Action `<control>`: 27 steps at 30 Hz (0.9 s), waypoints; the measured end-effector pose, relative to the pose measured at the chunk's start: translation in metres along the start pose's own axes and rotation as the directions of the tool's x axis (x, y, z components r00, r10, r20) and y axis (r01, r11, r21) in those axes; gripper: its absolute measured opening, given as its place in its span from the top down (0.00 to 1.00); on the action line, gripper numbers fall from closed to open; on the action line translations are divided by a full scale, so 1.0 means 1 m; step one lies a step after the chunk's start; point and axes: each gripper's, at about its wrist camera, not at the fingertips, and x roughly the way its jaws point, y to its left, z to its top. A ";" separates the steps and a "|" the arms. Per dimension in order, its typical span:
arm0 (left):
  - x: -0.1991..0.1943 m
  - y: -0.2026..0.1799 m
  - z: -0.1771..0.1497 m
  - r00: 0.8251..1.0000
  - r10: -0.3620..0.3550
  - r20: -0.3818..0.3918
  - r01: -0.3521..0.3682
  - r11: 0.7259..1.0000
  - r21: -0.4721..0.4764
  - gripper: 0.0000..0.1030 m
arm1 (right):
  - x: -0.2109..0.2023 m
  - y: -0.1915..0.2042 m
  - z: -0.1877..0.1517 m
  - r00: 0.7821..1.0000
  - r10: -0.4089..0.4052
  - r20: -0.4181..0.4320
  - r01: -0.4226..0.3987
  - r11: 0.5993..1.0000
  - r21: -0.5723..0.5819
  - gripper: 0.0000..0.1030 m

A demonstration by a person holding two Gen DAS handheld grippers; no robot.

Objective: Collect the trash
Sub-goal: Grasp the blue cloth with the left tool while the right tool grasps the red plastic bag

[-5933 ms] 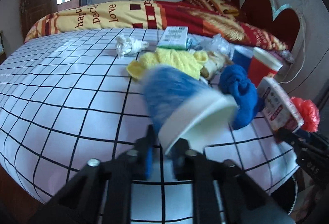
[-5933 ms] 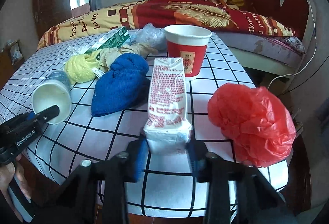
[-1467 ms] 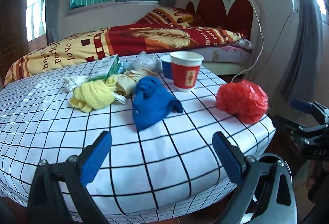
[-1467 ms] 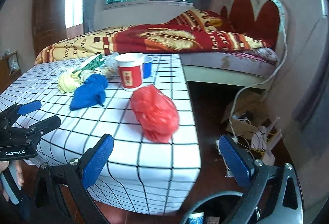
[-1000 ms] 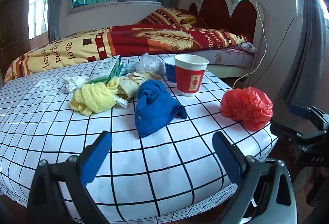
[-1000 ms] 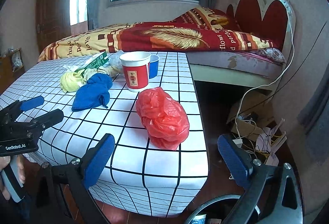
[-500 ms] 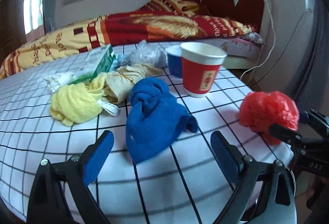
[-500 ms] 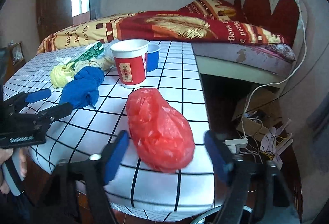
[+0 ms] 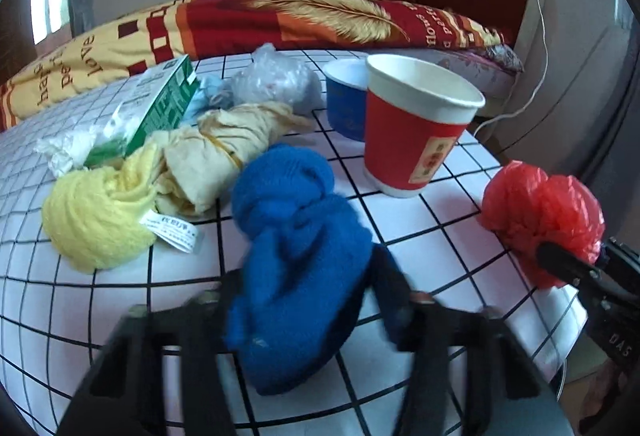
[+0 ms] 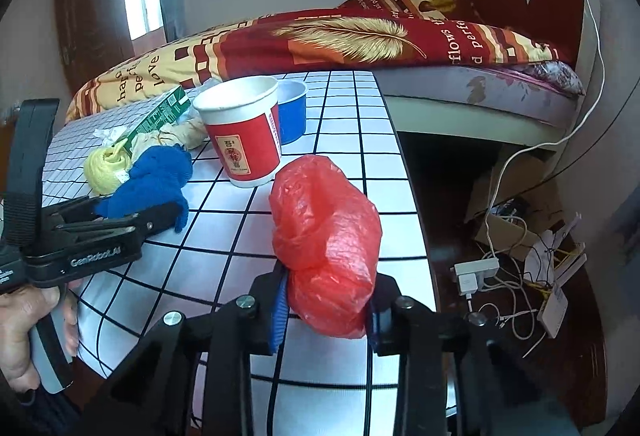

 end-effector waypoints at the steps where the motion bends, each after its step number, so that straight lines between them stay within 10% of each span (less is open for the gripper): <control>1: -0.001 -0.001 -0.001 1.000 -0.022 0.001 0.022 1.000 0.006 0.85 | -0.002 0.000 -0.002 1.000 0.001 0.000 -0.001 1.000 0.003 0.69; 27: -0.108 -0.051 -0.036 0.955 -0.205 0.212 0.177 0.974 0.143 0.88 | -0.119 -0.035 -0.048 0.989 -0.066 0.130 0.055 0.995 0.085 0.72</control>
